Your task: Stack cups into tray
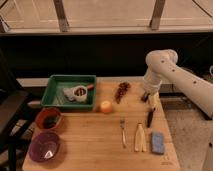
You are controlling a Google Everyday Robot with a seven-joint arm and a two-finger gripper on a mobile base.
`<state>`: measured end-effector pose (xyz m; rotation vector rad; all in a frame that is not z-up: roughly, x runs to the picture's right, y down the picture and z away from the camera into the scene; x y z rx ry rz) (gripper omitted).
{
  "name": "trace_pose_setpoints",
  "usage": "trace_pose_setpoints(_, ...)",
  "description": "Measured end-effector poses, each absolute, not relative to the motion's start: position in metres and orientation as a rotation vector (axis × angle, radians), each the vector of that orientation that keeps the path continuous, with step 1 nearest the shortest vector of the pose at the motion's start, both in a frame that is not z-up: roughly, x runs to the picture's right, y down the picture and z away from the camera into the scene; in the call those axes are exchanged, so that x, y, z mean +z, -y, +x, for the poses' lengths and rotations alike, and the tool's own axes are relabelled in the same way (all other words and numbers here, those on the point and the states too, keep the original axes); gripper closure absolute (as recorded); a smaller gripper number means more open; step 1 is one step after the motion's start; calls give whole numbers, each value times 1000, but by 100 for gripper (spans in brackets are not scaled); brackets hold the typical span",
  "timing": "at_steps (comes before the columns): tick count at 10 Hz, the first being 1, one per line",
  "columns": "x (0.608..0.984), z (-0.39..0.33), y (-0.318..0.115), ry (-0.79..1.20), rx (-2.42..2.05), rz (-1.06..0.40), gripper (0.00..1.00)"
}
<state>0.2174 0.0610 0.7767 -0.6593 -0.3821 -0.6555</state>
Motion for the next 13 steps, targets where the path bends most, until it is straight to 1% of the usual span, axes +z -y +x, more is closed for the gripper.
trace_pose_setpoints(9, 777, 218, -60, 378, -664, -658, 21)
trace_pose_setpoints(13, 772, 179, -16, 412, -852, -605, 21)
